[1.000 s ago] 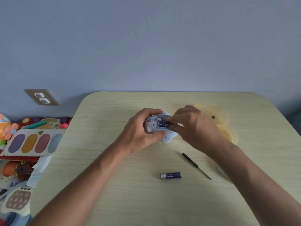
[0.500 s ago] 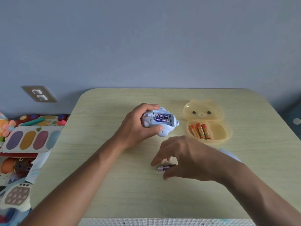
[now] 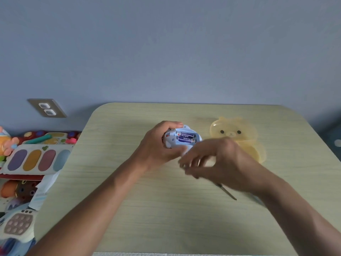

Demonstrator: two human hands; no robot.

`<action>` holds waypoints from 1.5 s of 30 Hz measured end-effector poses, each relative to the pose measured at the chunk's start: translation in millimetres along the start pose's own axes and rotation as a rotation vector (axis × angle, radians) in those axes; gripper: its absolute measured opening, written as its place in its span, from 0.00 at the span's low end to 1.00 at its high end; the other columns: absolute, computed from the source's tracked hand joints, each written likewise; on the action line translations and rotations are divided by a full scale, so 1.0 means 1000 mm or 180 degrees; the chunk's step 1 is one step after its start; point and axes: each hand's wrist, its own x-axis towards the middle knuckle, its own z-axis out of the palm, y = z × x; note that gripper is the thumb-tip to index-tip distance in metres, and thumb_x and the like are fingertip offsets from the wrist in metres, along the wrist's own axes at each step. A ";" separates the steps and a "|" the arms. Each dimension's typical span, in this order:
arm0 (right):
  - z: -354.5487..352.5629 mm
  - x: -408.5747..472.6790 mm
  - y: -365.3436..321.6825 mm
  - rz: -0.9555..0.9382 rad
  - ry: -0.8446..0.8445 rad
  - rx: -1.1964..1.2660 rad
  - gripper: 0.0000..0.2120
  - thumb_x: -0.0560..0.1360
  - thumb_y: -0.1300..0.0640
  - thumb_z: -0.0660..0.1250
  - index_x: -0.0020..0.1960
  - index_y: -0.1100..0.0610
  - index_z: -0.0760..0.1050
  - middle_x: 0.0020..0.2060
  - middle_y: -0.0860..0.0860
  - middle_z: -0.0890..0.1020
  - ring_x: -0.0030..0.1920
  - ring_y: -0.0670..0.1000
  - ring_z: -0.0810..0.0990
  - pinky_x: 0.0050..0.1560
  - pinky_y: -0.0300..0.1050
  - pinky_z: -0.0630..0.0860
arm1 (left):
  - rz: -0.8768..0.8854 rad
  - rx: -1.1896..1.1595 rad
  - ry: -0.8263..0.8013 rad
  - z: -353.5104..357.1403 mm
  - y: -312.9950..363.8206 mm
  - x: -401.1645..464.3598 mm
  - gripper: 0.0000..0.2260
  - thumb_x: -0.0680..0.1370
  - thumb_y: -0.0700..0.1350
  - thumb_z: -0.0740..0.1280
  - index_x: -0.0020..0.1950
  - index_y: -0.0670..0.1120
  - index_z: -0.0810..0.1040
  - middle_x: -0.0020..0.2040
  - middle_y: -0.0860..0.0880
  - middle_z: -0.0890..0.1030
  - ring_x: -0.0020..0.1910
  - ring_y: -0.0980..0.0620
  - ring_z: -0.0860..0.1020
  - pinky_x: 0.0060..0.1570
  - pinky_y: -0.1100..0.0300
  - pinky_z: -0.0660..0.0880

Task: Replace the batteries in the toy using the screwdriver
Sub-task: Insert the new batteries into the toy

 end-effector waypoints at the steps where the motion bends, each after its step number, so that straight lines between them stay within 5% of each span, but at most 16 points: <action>1: -0.007 0.003 -0.002 0.0023 0.0275 0.0218 0.08 0.70 0.63 0.77 0.46 0.52 0.85 0.37 0.48 0.87 0.36 0.47 0.85 0.41 0.40 0.81 | 0.0011 0.0018 -0.0008 0.000 0.001 0.000 0.28 0.66 0.52 0.79 0.66 0.53 0.79 0.67 0.58 0.81 0.57 0.62 0.84 0.55 0.63 0.81; 8: -0.017 0.033 0.015 0.0384 0.1350 0.0874 0.09 0.70 0.68 0.75 0.46 0.56 0.85 0.41 0.50 0.88 0.45 0.47 0.87 0.52 0.50 0.83 | -0.0065 -0.0204 0.0009 0.001 0.002 -0.002 0.29 0.65 0.53 0.77 0.65 0.52 0.79 0.61 0.54 0.84 0.54 0.57 0.85 0.51 0.62 0.80; 13: -0.009 0.037 0.026 0.0476 0.1076 0.0665 0.08 0.70 0.67 0.75 0.45 0.56 0.85 0.40 0.49 0.88 0.43 0.48 0.87 0.50 0.54 0.84 | -0.0066 -0.0245 -0.0017 0.000 0.001 -0.002 0.28 0.68 0.45 0.78 0.67 0.50 0.78 0.60 0.53 0.84 0.53 0.57 0.86 0.51 0.61 0.82; 22: -0.003 0.038 0.031 0.0233 0.0872 -0.0080 0.08 0.70 0.65 0.75 0.44 0.53 0.85 0.39 0.44 0.87 0.40 0.42 0.85 0.45 0.46 0.81 | -0.0030 -0.0218 -0.0043 -0.001 0.003 -0.003 0.27 0.69 0.45 0.79 0.68 0.50 0.78 0.64 0.55 0.82 0.57 0.57 0.85 0.55 0.59 0.82; 34: 0.005 0.049 0.031 -0.0248 0.0687 -0.0881 0.04 0.70 0.62 0.75 0.44 0.56 0.86 0.37 0.51 0.84 0.36 0.50 0.81 0.38 0.47 0.77 | 0.0014 -0.0120 0.0027 0.000 0.003 -0.002 0.27 0.69 0.42 0.80 0.67 0.51 0.78 0.65 0.58 0.81 0.60 0.61 0.82 0.56 0.65 0.80; 45: 0.002 0.051 0.034 -0.0268 0.0529 -0.0799 0.05 0.70 0.63 0.76 0.43 0.56 0.87 0.38 0.49 0.85 0.35 0.46 0.80 0.35 0.29 0.70 | -0.0056 -0.0115 0.0013 -0.001 0.003 -0.001 0.29 0.66 0.47 0.80 0.67 0.52 0.79 0.65 0.57 0.82 0.59 0.58 0.83 0.58 0.54 0.83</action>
